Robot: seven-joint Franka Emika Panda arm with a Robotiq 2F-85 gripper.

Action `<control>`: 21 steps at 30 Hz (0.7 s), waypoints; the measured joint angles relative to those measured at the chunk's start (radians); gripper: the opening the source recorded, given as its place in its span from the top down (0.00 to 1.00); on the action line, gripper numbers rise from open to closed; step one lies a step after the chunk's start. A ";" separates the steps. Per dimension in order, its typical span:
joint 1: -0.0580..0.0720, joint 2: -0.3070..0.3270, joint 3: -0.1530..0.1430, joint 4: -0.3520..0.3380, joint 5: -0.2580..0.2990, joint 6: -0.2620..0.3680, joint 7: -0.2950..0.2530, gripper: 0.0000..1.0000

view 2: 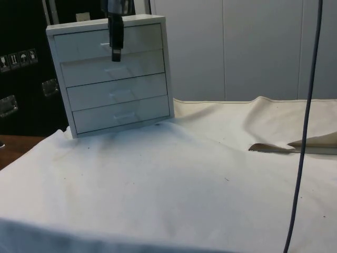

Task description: Open the drawer, then close it.

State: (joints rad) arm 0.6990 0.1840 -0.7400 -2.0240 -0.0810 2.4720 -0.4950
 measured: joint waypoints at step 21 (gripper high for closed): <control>0.000 0.041 -0.006 0.042 -0.123 -0.042 0.006 0.00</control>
State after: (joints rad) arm 0.6990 0.2250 -0.7460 -1.9820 -0.2040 2.4300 -0.4890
